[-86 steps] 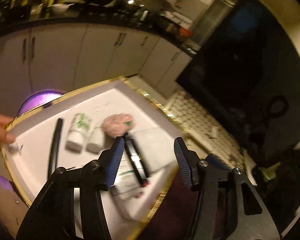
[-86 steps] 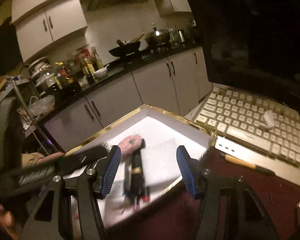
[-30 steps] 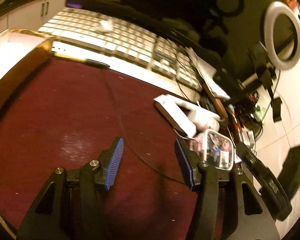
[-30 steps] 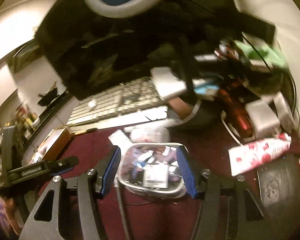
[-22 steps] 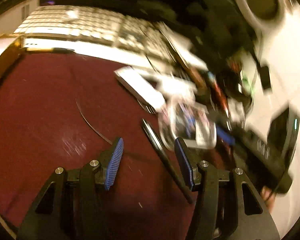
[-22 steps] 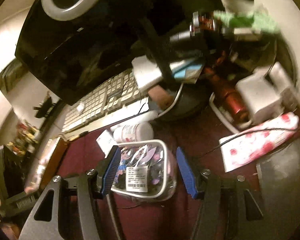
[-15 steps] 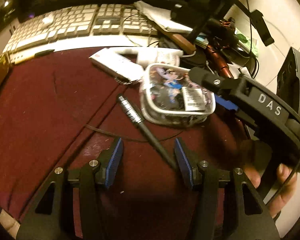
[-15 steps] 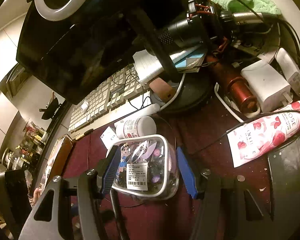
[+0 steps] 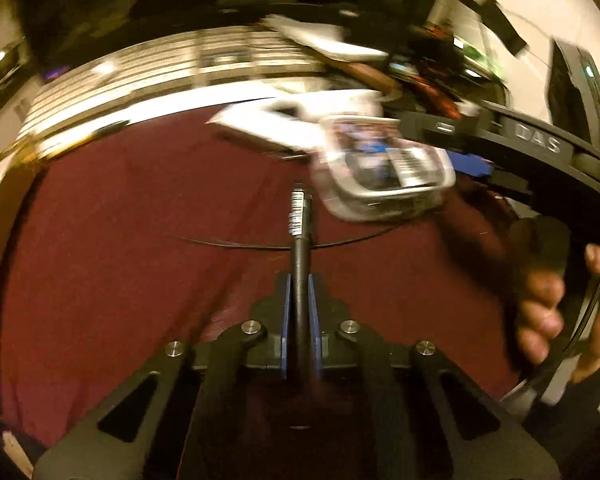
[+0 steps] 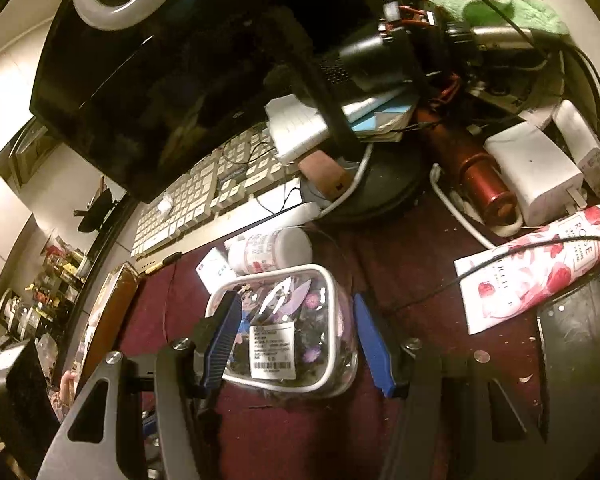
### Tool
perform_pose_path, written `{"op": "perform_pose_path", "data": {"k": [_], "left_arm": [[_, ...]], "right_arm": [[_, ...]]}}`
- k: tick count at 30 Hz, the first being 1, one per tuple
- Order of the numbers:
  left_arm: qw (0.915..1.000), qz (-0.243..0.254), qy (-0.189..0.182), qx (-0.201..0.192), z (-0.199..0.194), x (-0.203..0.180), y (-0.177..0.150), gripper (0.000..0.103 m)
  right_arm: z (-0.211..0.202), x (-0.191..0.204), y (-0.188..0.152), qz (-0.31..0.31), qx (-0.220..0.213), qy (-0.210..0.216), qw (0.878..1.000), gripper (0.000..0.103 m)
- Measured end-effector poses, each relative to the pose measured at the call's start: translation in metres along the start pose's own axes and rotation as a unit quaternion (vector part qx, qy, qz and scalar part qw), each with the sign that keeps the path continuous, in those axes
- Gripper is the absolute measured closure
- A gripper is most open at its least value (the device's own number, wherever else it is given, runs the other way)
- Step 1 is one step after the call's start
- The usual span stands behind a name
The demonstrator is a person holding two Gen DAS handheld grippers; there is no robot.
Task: Organize objects
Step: 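Grasp the black marker pen with the left tool while the right tool grasps the clear sticker box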
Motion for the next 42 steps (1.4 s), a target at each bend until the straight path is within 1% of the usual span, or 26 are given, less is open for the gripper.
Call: {"op": "perform_pose_path", "data": {"k": [5, 8, 10, 12, 14, 15, 16, 17, 18, 19, 21, 24, 27, 28, 29, 30, 31, 32, 34, 35, 36, 37, 38, 39, 40, 42], "left_arm": [[0.9980, -0.060, 0.017, -0.012, -0.015, 0.053, -0.009, 0.095], [0.9960, -0.083, 0.023, -0.023, -0.018, 0.069, -0.009, 0.095], [0.9949, -0.095, 0.025, -0.024, -0.017, 0.077, -0.009, 0.095], [0.9945, -0.101, 0.025, -0.015, -0.014, 0.084, -0.012, 0.095], [0.9941, -0.105, 0.017, -0.019, -0.012, 0.087, -0.012, 0.095], [0.9941, -0.106, 0.013, -0.019, -0.012, 0.088, -0.012, 0.095], [0.9942, -0.105, 0.011, -0.020, -0.012, 0.088, -0.012, 0.095], [0.9943, -0.104, 0.011, -0.020, -0.013, 0.090, -0.013, 0.095], [0.9943, -0.104, 0.010, -0.022, -0.013, 0.092, -0.012, 0.095], [0.9937, -0.109, 0.008, -0.023, -0.014, 0.094, -0.013, 0.095], [0.9923, -0.122, 0.001, -0.025, -0.014, 0.097, -0.012, 0.094], [0.9914, -0.129, -0.001, -0.024, -0.013, 0.098, -0.011, 0.094], [0.9920, -0.123, 0.000, -0.027, -0.013, 0.096, -0.011, 0.092], [0.9919, -0.123, 0.000, -0.029, -0.013, 0.096, -0.011, 0.092], [0.9917, -0.124, 0.000, -0.032, -0.013, 0.097, -0.010, 0.092], [0.9916, -0.125, 0.000, -0.034, -0.012, 0.097, -0.010, 0.092], [0.9914, -0.126, -0.001, -0.035, -0.012, 0.098, -0.010, 0.092], [0.9910, -0.129, -0.003, -0.036, -0.012, 0.099, -0.009, 0.092], [0.9891, -0.142, -0.011, -0.039, -0.011, 0.102, -0.008, 0.092], [0.9881, -0.148, -0.017, -0.040, -0.011, 0.104, -0.008, 0.090], [0.9871, -0.154, -0.023, -0.039, -0.011, 0.105, -0.007, 0.089], [0.9861, -0.159, -0.029, -0.037, -0.010, 0.106, -0.006, 0.085], [0.9846, -0.167, -0.038, -0.036, -0.011, 0.105, -0.005, 0.078], [0.9834, -0.171, -0.046, -0.038, -0.011, 0.104, -0.005, 0.075], [0.9823, -0.176, -0.049, -0.041, -0.011, 0.103, -0.005, 0.073], [0.9811, -0.182, -0.042, -0.050, -0.011, 0.101, -0.006, 0.073]], "right_arm": [[0.004, 0.016, -0.013, -0.007, 0.007, -0.014, 1.000, 0.045], [0.010, 0.031, -0.025, -0.002, 0.023, -0.020, 1.000, 0.045], [0.014, 0.047, -0.033, -0.016, 0.043, -0.028, 0.999, 0.045], [0.015, 0.063, -0.041, -0.036, 0.058, -0.020, 0.997, 0.045], [0.014, 0.085, -0.053, -0.082, 0.080, 0.005, 0.993, 0.045], [0.010, 0.105, -0.063, -0.146, 0.097, 0.028, 0.984, 0.045], [0.004, 0.118, -0.068, -0.194, 0.094, 0.034, 0.976, 0.045], [-0.003, 0.125, -0.070, -0.230, 0.079, 0.025, 0.970, 0.045], [-0.013, 0.131, -0.067, -0.264, 0.050, -0.002, 0.963, 0.045], [-0.017, 0.132, -0.062, -0.270, 0.036, -0.012, 0.962, 0.045], [-0.018, 0.131, -0.047, -0.261, 0.019, -0.005, 0.965, 0.045], [0.000, 0.134, -0.037, -0.250, 0.028, 0.004, 0.968, 0.045], [0.026, 0.140, -0.041, -0.260, 0.054, -0.010, 0.964, 0.042], [0.035, 0.143, -0.045, -0.264, 0.066, -0.018, 0.962, 0.042], [0.043, 0.145, -0.048, -0.265, 0.073, -0.036, 0.961, 0.042], [0.044, 0.148, -0.050, -0.268, 0.067, -0.054, 0.959, 0.042], [0.045, 0.150, -0.050, -0.276, 0.054, -0.086, 0.956, 0.042], [0.046, 0.150, -0.051, -0.281, 0.051, -0.103, 0.953, 0.041], [0.049, 0.149, -0.052, -0.289, 0.053, -0.122, 0.948, 0.039], [0.049, 0.147, -0.051, -0.290, 0.053, -0.128, 0.947, 0.036], [0.050, 0.144, -0.050, -0.290, 0.056, -0.132, 0.946, 0.036], [0.052, 0.141, -0.050, -0.287, 0.064, -0.132, 0.947, 0.036], [0.054, 0.139, -0.050, -0.278, 0.076, -0.124, 0.950, 0.036], [0.055, 0.140, -0.050, -0.277, 0.080, -0.115, 0.951, 0.035], [0.057, 0.142, -0.052, -0.287, 0.088, -0.109, 0.948, 0.034], [0.056, 0.146, -0.053, -0.303, 0.088, -0.115, 0.942, 0.034]]}}
Point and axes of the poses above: each gripper's, at about its wrist camera, not at the fingertips, and z roughly the way its jaws point, x to its left, y to its top, the point moved 5 cm from there along z, roughly the way its jaws point, and after that the axes turned 1 degree about x, right-handed, at the moved point
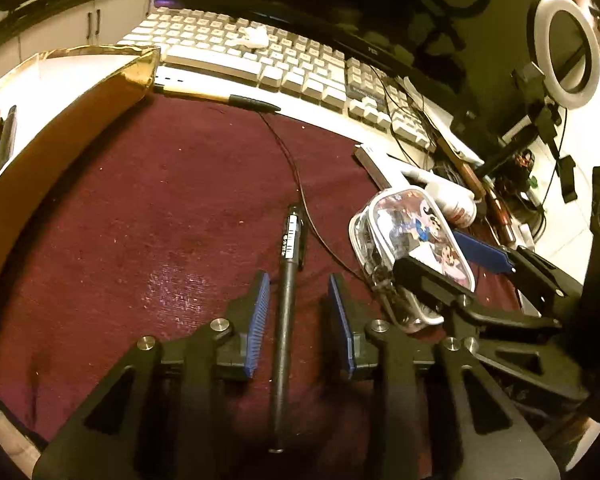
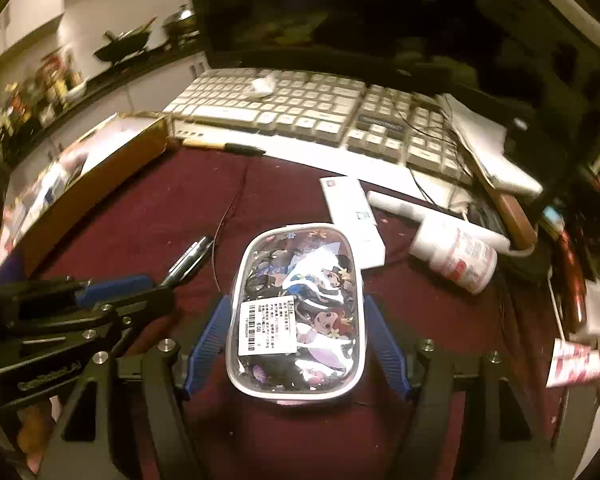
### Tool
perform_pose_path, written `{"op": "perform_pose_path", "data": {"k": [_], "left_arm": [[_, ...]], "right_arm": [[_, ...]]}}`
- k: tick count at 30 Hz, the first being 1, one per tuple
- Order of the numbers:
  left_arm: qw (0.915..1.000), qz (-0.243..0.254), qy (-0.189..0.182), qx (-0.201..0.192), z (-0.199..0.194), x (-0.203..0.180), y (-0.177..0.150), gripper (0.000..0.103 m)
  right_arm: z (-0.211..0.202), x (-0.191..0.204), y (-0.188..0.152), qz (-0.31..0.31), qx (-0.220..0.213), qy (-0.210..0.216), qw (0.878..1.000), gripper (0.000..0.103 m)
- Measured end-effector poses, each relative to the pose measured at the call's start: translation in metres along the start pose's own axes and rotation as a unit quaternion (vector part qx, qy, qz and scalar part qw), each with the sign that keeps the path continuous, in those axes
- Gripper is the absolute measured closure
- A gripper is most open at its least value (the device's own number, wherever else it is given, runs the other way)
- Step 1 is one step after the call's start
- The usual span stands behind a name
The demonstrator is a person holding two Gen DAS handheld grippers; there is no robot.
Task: Organize objects
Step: 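Grasp the black marker pen with the left tool while the right tool grasps the clear sticker box, then carry the pen and clear box over the white tray and open both tools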
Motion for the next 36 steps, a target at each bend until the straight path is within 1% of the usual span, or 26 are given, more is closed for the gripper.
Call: {"op": "perform_pose_path", "data": {"k": [3, 6, 9, 11, 12, 13, 14, 15, 17, 19, 20, 22, 25, 27, 28, 30, 33, 35, 36], "left_arm": [[0.9999, 0.006, 0.007, -0.009, 0.000, -0.002, -0.001, 0.073], [0.9997, 0.013, 0.016, -0.012, 0.001, -0.004, -0.001, 0.073], [0.9994, 0.022, 0.025, -0.003, 0.003, -0.005, 0.001, 0.073], [0.9991, 0.025, 0.035, 0.005, 0.004, -0.003, 0.004, 0.074], [0.9988, 0.029, 0.037, 0.012, 0.005, -0.003, 0.006, 0.076], [0.9982, 0.034, 0.047, 0.013, 0.006, -0.002, 0.006, 0.088], [0.9977, 0.035, 0.057, 0.011, 0.006, 0.000, 0.006, 0.093], [0.9973, 0.034, 0.064, 0.006, 0.005, 0.003, 0.005, 0.094], [0.9974, 0.038, 0.061, 0.007, 0.003, 0.004, 0.003, 0.094], [0.9978, 0.033, 0.056, 0.009, 0.001, 0.006, 0.002, 0.094], [0.9982, 0.028, 0.052, 0.013, 0.000, 0.006, 0.002, 0.094], [0.9989, 0.021, 0.042, 0.000, -0.008, 0.007, 0.005, 0.094], [0.9994, 0.011, 0.033, -0.003, -0.013, 0.010, 0.006, 0.094], [0.9990, 0.003, 0.045, 0.002, -0.013, 0.013, 0.006, 0.094], [0.9991, -0.002, 0.043, 0.005, -0.013, 0.014, 0.007, 0.094], [0.9994, -0.016, 0.031, 0.005, -0.018, 0.016, 0.010, 0.094], [0.9990, -0.025, 0.031, -0.017, -0.037, 0.020, 0.021, 0.094], [0.9987, -0.034, 0.030, -0.023, -0.047, 0.026, 0.027, 0.094], [0.9986, -0.039, 0.026, -0.026, -0.053, 0.029, 0.030, 0.094]], "right_arm": [[-0.002, 0.003, -0.001, -0.014, 0.003, -0.003, 1.000, 0.034], [-0.002, 0.000, -0.003, 0.002, 0.001, 0.002, 1.000, 0.033], [0.003, -0.006, -0.005, 0.025, 0.001, 0.017, 1.000, 0.028], [0.008, -0.006, -0.005, 0.025, 0.017, 0.028, 0.999, 0.027], [0.011, -0.005, -0.004, 0.026, 0.022, 0.038, 0.999, 0.027], [0.013, -0.006, -0.003, 0.028, 0.025, 0.046, 0.998, 0.026], [0.012, -0.007, -0.002, 0.032, 0.023, 0.048, 0.998, 0.026], [0.012, -0.008, -0.001, 0.041, 0.018, 0.054, 0.998, 0.026], [0.015, -0.008, -0.004, 0.048, 0.025, 0.060, 0.997, 0.027], [0.015, -0.009, -0.008, 0.059, 0.016, 0.069, 0.996, 0.027], [0.015, -0.010, -0.009, 0.069, 0.018, 0.075, 0.995, 0.029], [0.010, -0.013, -0.008, 0.086, 0.019, 0.083, 0.993, 0.034], [0.001, -0.018, -0.007, 0.099, 0.004, 0.092, 0.991, 0.034], [-0.004, -0.020, -0.007, 0.106, -0.010, 0.100, 0.989, 0.034], [-0.008, -0.022, -0.008, 0.118, -0.022, 0.100, 0.988, 0.034], [-0.011, -0.024, -0.006, 0.132, -0.026, 0.102, 0.986, 0.034], [-0.018, -0.015, 0.004, 0.128, -0.040, 0.130, 0.982, 0.034], [-0.023, -0.007, 0.011, 0.121, -0.051, 0.142, 0.981, 0.034], [-0.026, 0.002, 0.017, 0.115, -0.055, 0.157, 0.979, 0.034]]}}
Point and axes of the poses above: each gripper's, at about its wrist camera, not at the fingertips, and z roughly the way its jaws point, x to its left, y to its top, the point moved 5 cm from there along z, roughly the way its jaws point, and after that the axes turned 1 degree about x, right-handed, at the moved point
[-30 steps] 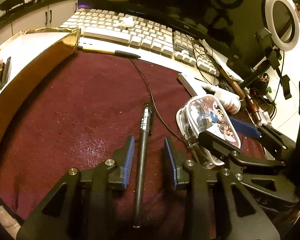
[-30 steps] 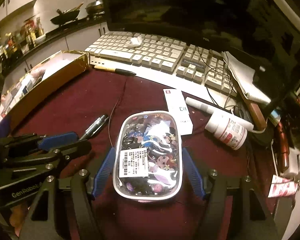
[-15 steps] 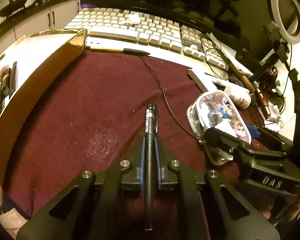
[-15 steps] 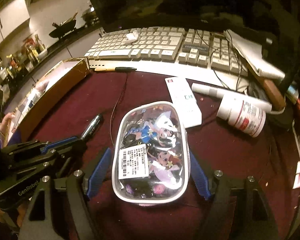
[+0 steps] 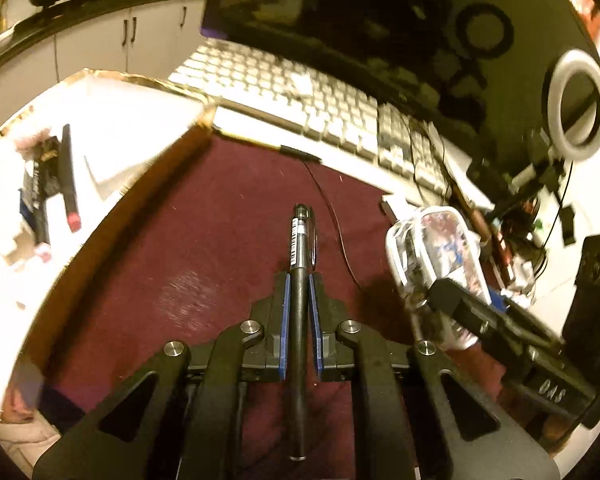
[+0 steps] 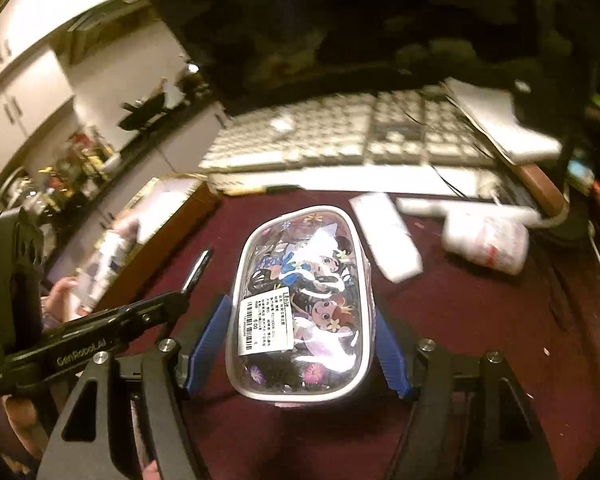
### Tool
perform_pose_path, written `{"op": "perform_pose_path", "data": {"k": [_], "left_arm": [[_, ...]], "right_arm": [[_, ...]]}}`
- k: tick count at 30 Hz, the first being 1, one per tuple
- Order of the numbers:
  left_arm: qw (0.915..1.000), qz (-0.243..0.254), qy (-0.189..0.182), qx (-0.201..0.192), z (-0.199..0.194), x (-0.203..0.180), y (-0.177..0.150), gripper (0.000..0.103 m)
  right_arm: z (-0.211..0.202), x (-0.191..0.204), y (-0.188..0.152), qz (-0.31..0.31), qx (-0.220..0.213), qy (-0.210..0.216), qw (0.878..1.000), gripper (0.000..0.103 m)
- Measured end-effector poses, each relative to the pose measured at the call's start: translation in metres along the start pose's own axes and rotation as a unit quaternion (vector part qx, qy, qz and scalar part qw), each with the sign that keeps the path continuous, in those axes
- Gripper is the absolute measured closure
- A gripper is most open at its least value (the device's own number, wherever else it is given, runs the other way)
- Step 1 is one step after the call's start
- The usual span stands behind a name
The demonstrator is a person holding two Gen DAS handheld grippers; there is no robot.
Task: Organize objects
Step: 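Carry the pen and clear box over the white tray and open both tools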
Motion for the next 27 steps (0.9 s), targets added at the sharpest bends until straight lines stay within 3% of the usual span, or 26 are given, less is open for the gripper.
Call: {"op": "perform_pose_path", "data": {"k": [3, 7, 13, 17, 22, 27], "left_arm": [[0.9997, -0.016, -0.001, -0.020, -0.016, 0.015, 0.012, 0.094], [0.9983, -0.046, 0.008, -0.036, -0.036, 0.044, 0.040, 0.094], [0.9946, -0.056, 0.056, -0.066, -0.072, 0.100, 0.101, 0.094], [0.9940, -0.068, 0.074, -0.044, -0.063, 0.142, 0.127, 0.094], [0.9917, -0.084, 0.094, -0.025, -0.039, 0.190, 0.151, 0.094], [0.9888, -0.124, 0.084, -0.007, -0.007, 0.213, 0.171, 0.094]], "right_arm": [[0.006, 0.024, 0.008, -0.021, 0.000, 0.030, 0.999, 0.034], [0.013, 0.046, 0.021, -0.031, 0.002, 0.037, 0.999, 0.034], [0.028, 0.097, 0.070, -0.082, -0.003, 0.065, 0.995, 0.034], [0.057, 0.134, 0.086, -0.098, 0.000, 0.096, 0.990, 0.034], [0.110, 0.167, 0.089, -0.075, 0.045, 0.139, 0.986, 0.034], [0.145, 0.182, 0.081, -0.075, 0.061, 0.148, 0.984, 0.034]]}}
Point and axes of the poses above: each gripper's, at about its wrist camera, not at the fingertips, and z roughly the way its jaws point, x to its left, y to its top, the point moved 5 cm from there along z, roughly the way its jaws point, and after that the axes turned 1 degree about x, right-handed, at the moved point
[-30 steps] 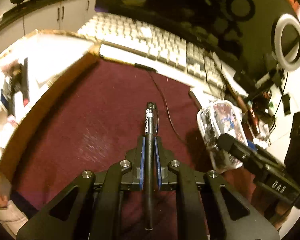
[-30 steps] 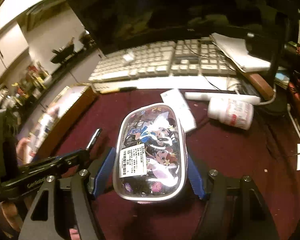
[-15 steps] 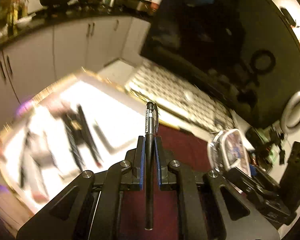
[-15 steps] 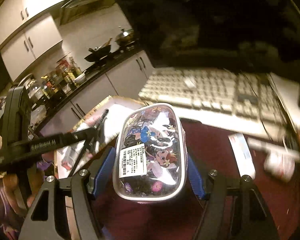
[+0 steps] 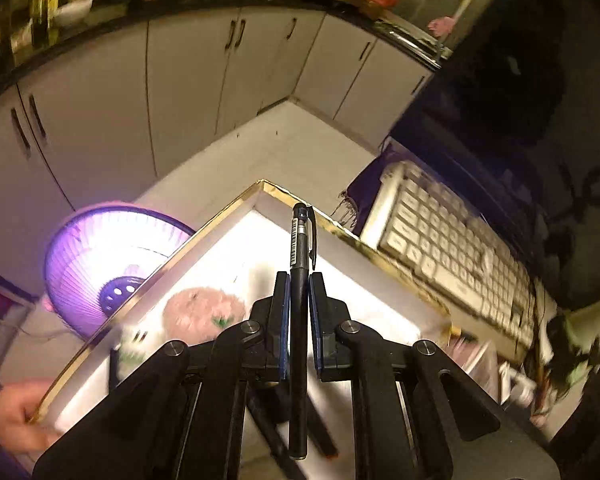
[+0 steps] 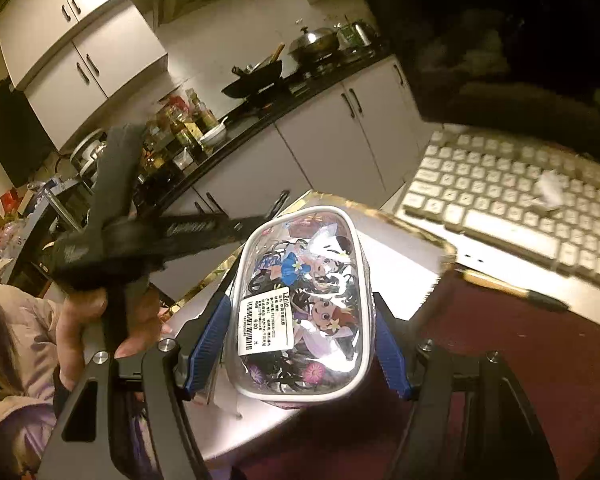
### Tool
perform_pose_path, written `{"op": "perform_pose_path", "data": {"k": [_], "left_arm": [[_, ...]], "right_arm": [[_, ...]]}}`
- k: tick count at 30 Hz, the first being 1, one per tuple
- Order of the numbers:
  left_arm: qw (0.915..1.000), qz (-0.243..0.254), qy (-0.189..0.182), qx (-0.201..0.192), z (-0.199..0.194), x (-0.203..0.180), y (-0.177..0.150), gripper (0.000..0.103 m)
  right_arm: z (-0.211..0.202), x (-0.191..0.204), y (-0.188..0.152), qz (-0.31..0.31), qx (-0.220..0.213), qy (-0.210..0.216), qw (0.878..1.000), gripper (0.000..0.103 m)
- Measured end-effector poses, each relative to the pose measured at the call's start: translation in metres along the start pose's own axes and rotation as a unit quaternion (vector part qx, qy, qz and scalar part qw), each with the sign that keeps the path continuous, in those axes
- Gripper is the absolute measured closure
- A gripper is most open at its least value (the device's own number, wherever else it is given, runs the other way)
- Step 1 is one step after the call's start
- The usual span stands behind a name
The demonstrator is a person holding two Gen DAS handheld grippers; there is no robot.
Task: Organize objects
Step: 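Carry the pen and clear box over the white tray and open both tools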
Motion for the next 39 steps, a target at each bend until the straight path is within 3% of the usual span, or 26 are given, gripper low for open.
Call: {"op": "perform_pose_path", "data": {"k": [5, 8, 11, 17, 22, 24, 26, 29, 33, 36, 39], "left_arm": [[0.9986, -0.043, -0.007, 0.032, 0.032, 0.008, 0.012, 0.095], [0.9985, -0.043, 0.012, 0.030, 0.044, 0.009, 0.016, 0.094], [0.9975, -0.055, 0.006, 0.044, 0.053, 0.015, 0.013, 0.094], [0.9965, -0.035, 0.039, 0.066, 0.066, 0.010, 0.014, 0.095], [0.9967, -0.022, 0.050, 0.061, 0.071, 0.004, 0.016, 0.094], [0.9964, -0.025, 0.048, 0.066, 0.073, 0.004, 0.015, 0.086], [0.9961, -0.037, 0.049, 0.063, 0.070, 0.008, 0.015, 0.068], [0.9969, -0.042, 0.051, 0.042, 0.053, 0.014, 0.016, 0.067], [0.9954, -0.054, 0.078, -0.014, 0.010, 0.023, 0.003, 0.065], [0.9862, -0.068, 0.112, -0.101, -0.041, 0.030, -0.020, 0.060], [0.9778, -0.085, 0.120, -0.149, -0.083, 0.033, -0.054, 0.056]], "right_arm": [[0.025, 0.005, -0.008, 0.000, 0.016, 0.011, 1.000, 0.034], [0.034, 0.013, -0.015, -0.024, 0.019, 0.008, 1.000, 0.034], [0.042, 0.015, -0.024, -0.047, 0.027, -0.001, 0.999, 0.034], [0.054, 0.024, -0.040, -0.131, 0.070, -0.055, 0.987, 0.034], [0.054, 0.029, -0.047, -0.144, 0.087, -0.038, 0.985, 0.033], [0.054, 0.025, -0.047, -0.134, 0.085, -0.035, 0.987, 0.033], [0.053, 0.020, -0.047, -0.115, 0.085, -0.024, 0.989, 0.032], [0.052, 0.017, -0.046, -0.098, 0.087, -0.008, 0.991, 0.032], [0.041, 0.019, -0.044, -0.094, 0.050, -0.003, 0.994, 0.031], [0.036, 0.023, -0.042, -0.104, 0.027, -0.012, 0.994, 0.028], [0.032, 0.028, -0.042, -0.107, 0.028, 0.006, 0.994, 0.028]]}}
Point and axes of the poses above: each gripper's, at about its wrist camera, not at the fingertips, and z roughly the way its jaws point, x to its left, y to its top, the point moved 5 cm from there along z, roughly the way its jaws point, and after that the axes turned 1 degree about x, right-handed, at the moved point
